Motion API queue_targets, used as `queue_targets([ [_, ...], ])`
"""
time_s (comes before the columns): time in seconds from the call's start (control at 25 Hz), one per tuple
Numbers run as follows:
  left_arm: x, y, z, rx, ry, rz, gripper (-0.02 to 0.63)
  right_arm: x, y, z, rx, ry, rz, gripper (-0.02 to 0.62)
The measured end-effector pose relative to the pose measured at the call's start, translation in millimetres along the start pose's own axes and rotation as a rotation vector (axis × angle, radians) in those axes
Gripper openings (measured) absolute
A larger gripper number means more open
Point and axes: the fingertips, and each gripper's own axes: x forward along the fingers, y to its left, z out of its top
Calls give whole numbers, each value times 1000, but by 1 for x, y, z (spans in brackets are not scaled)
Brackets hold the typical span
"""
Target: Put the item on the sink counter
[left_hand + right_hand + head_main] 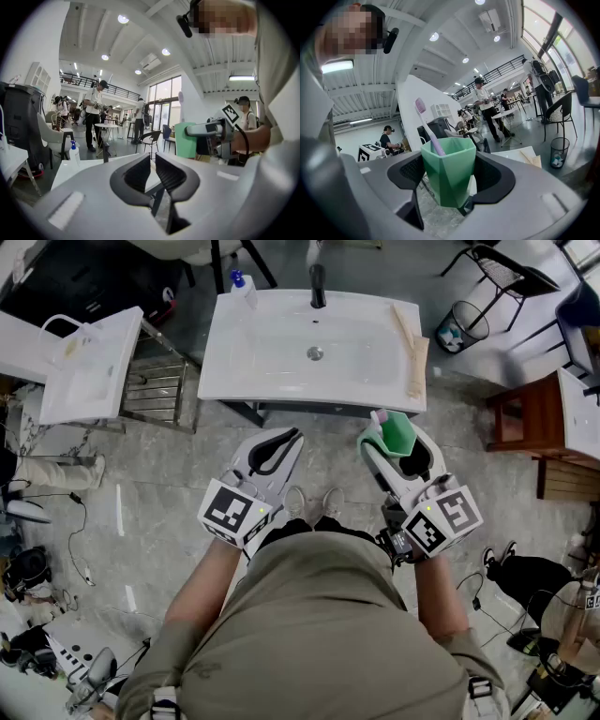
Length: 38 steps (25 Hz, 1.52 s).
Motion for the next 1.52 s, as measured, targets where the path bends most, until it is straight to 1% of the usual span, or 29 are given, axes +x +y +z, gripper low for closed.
queue_targets([
  [0.6, 5, -4, -4, 6, 11, -6, 35, 1, -5, -7, 17, 0, 2, 316],
  [1.04, 28, -35, -2, 17, 6, 5, 35, -29, -35, 1, 9, -16, 11, 316],
  [1.28, 36, -37, -2, 14, 8, 17, 35, -31, -45, -1, 18, -10, 26, 316],
  [1.52, 41, -31, -5, 11, 17, 30, 35, -22, -53, -1, 23, -4, 39, 316],
])
